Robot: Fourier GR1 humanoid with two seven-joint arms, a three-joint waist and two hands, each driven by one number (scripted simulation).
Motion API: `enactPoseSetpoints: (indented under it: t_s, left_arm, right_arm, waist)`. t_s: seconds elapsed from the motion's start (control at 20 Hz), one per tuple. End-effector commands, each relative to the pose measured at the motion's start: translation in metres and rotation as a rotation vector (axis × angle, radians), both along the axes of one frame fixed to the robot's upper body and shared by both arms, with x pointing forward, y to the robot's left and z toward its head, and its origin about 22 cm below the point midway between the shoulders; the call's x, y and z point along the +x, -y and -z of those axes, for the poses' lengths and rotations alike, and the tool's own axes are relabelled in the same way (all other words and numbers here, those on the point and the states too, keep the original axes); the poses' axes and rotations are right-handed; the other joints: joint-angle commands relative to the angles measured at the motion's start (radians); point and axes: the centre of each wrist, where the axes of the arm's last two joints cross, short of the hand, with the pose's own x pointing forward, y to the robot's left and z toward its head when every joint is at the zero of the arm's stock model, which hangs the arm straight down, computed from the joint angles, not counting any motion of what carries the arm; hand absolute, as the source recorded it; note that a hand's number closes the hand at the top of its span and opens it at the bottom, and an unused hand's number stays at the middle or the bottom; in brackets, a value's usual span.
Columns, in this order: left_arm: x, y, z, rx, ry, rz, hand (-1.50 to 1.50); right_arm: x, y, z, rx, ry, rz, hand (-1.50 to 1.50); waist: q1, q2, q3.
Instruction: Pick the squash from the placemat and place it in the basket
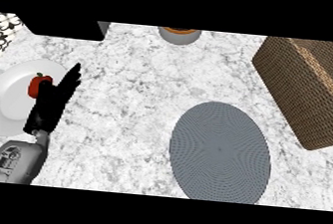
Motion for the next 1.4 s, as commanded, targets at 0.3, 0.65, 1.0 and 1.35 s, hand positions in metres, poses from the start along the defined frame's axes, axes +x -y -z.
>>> enactPoseSetpoints:
  t_s: [0.3,0.65,1.0,1.35]
  left_arm:
    - [-0.004,-0.017,-0.005,-0.008,0.007,0.003,0.0]
    - [0.013,-0.006,-0.014,0.025,0.001,0.009,0.0]
    - [0.007,0.004,-0.003,-0.012,-0.005,0.007,0.0]
    - [0.016,0.008,-0.005,-0.002,-0.012,0.008,0.0]
  right_arm:
    - [0.015,0.076,0.033,0.015,-0.044,-0.096,1.5]
    - [0.032,0.09,0.081,-0.016,-0.091,-0.098,1.5]
    - [0.035,0.111,0.129,0.241,-0.184,-0.041,-1.5]
    - [0.039,0.103,0.164,0.345,-0.057,-0.073,-1.5]
  waist:
    - [0.004,-0.002,0.0]
    - [0.006,0.001,0.0]
    - [0.012,0.004,0.001]
    - [0.009,0.005,0.001]
